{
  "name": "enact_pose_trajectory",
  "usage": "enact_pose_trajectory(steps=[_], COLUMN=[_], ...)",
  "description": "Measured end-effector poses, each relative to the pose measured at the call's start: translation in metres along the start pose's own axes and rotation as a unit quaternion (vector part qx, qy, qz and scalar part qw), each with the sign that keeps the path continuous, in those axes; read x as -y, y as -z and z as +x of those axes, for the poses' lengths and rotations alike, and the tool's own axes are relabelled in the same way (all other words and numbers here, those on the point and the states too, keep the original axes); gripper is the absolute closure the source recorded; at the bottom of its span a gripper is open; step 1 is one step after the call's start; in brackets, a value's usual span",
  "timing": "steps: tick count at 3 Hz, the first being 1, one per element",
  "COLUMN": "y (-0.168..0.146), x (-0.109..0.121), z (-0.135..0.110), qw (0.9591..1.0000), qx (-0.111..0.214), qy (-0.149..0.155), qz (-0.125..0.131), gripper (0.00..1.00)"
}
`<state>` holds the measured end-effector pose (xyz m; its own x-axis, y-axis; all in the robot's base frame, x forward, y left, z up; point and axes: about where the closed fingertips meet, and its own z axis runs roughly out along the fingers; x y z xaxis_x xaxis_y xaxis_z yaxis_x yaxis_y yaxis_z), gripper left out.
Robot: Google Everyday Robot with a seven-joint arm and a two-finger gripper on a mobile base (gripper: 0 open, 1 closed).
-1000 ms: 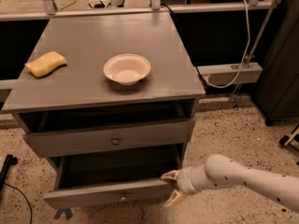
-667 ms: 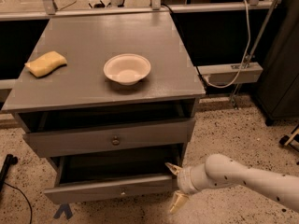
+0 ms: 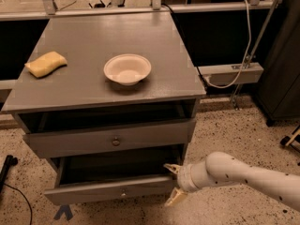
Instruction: Open middle drawer
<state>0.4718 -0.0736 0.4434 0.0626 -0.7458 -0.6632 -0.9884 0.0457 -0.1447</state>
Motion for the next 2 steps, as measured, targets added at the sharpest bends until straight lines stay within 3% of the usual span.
enact_pose_trajectory(steps=[1, 2], y=[0.005, 0.008], x=[0.012, 0.022], z=[-0.014, -0.022], qw=[1.0000, 0.9999], qx=[0.003, 0.015], qy=[0.005, -0.002], qz=[0.003, 0.001], gripper=[0.46, 0.69])
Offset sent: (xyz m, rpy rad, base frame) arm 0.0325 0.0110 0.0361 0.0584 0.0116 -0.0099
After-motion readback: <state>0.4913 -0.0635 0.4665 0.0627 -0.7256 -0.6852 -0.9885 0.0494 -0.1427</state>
